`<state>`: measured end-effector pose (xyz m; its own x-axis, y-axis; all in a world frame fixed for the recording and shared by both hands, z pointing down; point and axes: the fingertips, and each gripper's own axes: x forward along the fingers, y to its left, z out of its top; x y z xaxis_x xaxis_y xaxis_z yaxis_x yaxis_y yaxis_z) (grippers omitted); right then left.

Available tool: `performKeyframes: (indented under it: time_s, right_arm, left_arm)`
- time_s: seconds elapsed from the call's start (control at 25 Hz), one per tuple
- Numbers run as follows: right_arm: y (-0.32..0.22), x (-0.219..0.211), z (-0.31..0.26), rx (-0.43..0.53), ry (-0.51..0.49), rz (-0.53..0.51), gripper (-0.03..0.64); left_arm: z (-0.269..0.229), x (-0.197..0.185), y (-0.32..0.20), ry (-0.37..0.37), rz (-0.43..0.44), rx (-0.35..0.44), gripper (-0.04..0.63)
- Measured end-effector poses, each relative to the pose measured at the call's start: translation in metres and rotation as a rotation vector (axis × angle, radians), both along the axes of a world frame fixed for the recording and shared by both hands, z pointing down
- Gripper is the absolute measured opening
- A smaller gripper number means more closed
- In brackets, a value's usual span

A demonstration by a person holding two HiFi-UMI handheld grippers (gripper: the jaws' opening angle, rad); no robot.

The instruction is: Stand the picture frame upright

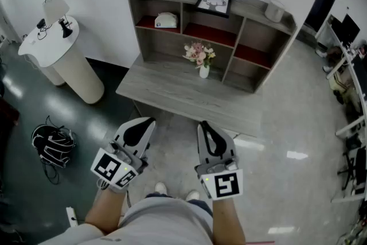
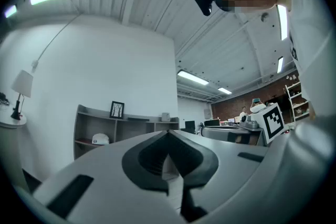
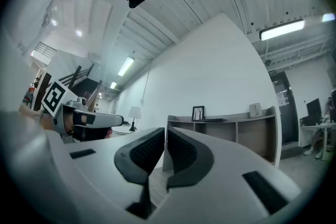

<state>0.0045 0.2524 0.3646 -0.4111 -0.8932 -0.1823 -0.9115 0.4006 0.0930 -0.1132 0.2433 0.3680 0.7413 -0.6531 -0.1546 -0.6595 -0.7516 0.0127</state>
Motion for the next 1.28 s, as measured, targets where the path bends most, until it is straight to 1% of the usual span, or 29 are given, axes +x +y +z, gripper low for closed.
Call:
performKeyframes:
  time_s: [0.08, 0.16, 0.24, 0.36, 0.52, 0.72, 0.96, 1.28]
  right_arm:
    - [-0.003, -0.010, 0.002, 0.004, 0.010, 0.004, 0.032]
    - [-0.006, -0.020, 0.004, 0.000, 0.010, 0.006, 0.032]
    - [-0.010, -0.029, 0.005, -0.008, -0.018, 0.004, 0.032]
    - [-0.016, -0.039, 0.009, -0.012, -0.062, -0.014, 0.034]
    - [-0.027, -0.057, 0.016, -0.015, -0.056, 0.008, 0.034]
    - [-0.040, -0.074, 0.021, -0.025, -0.047, 0.042, 0.034]
    - [-0.057, -0.071, 0.032, -0.048, -0.075, 0.058, 0.034]
    - [-0.110, -0.046, 0.045, -0.076, -0.096, 0.047, 0.034]
  left_arm:
    - [0.002, -0.011, -0.005, 0.026, 0.002, -0.015, 0.014]
    - [0.004, -0.022, -0.010, 0.030, 0.009, -0.026, 0.014]
    - [0.006, -0.031, -0.014, 0.030, 0.024, -0.034, 0.015]
    - [0.004, -0.047, -0.021, 0.059, 0.061, -0.037, 0.014]
    - [0.011, -0.072, -0.033, 0.037, 0.081, -0.039, 0.015]
    - [0.025, -0.098, -0.051, 0.053, 0.082, -0.098, 0.015]
    - [0.035, -0.099, -0.065, 0.036, 0.093, -0.113, 0.015]
    - [0.045, -0.078, -0.107, 0.005, 0.058, -0.127, 0.014]
